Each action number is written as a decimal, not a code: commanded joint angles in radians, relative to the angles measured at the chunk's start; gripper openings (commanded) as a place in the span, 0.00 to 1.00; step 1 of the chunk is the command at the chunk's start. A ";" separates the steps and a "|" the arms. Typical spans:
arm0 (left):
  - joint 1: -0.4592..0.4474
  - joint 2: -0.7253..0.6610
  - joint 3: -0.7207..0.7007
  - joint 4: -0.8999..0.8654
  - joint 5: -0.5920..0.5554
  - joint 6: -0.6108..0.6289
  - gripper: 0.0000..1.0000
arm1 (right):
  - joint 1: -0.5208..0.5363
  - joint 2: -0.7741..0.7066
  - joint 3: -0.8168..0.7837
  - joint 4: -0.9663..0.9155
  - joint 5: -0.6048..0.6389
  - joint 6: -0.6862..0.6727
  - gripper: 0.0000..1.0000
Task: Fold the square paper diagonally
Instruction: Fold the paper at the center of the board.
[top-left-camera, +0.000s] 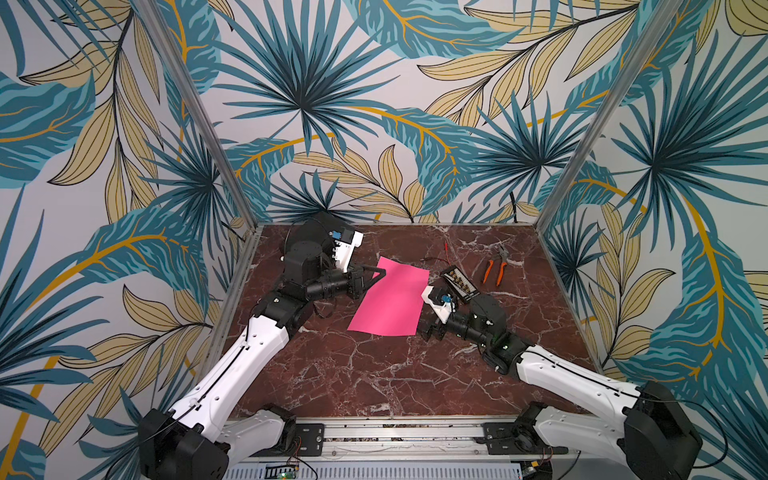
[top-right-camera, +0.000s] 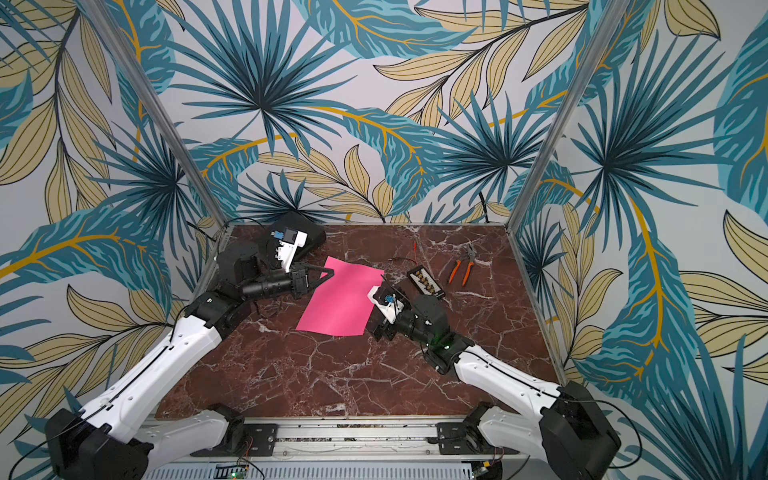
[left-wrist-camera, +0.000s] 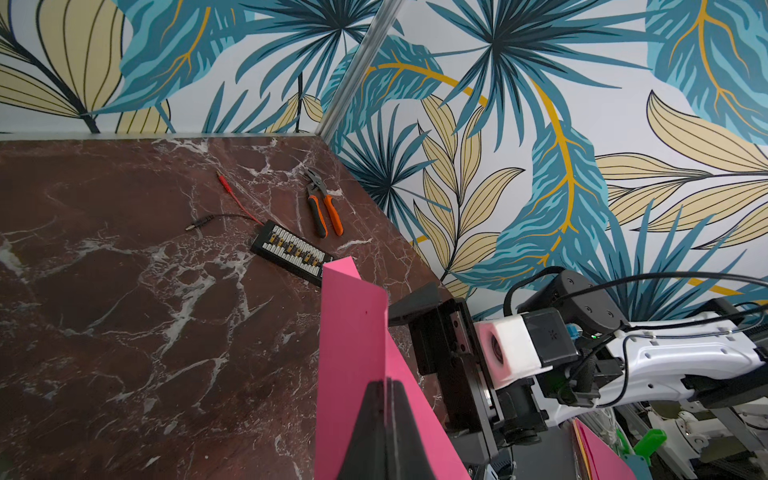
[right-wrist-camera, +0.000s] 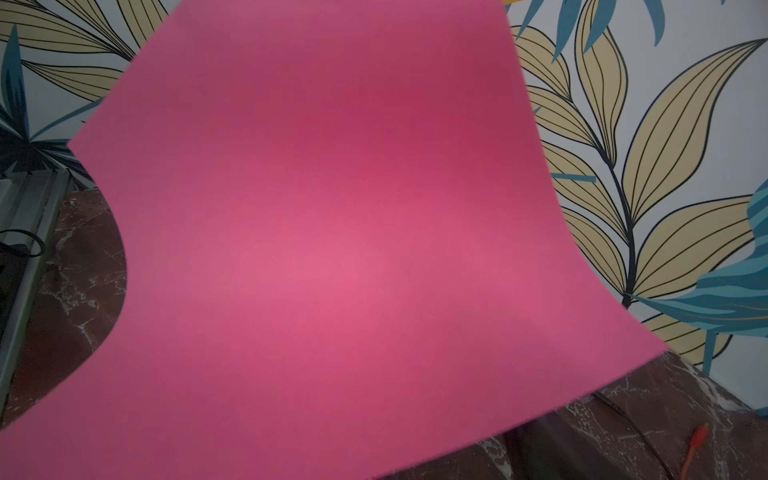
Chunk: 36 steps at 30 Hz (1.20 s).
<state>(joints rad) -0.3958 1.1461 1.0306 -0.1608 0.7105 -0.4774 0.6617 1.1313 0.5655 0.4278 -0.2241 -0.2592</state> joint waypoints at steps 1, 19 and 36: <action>-0.012 -0.016 -0.024 0.054 -0.038 -0.026 0.00 | 0.004 -0.028 -0.028 -0.028 0.029 0.016 0.95; -0.036 -0.009 -0.091 0.052 -0.074 -0.076 0.00 | 0.004 -0.083 0.005 -0.182 0.051 -0.112 1.00; -0.056 0.029 -0.121 0.154 0.015 -0.034 0.00 | 0.003 0.014 0.144 -0.412 -0.287 -0.237 0.68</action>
<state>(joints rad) -0.4458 1.1736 0.9207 -0.0650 0.6903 -0.5575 0.6621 1.1233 0.6785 0.0978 -0.3904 -0.4767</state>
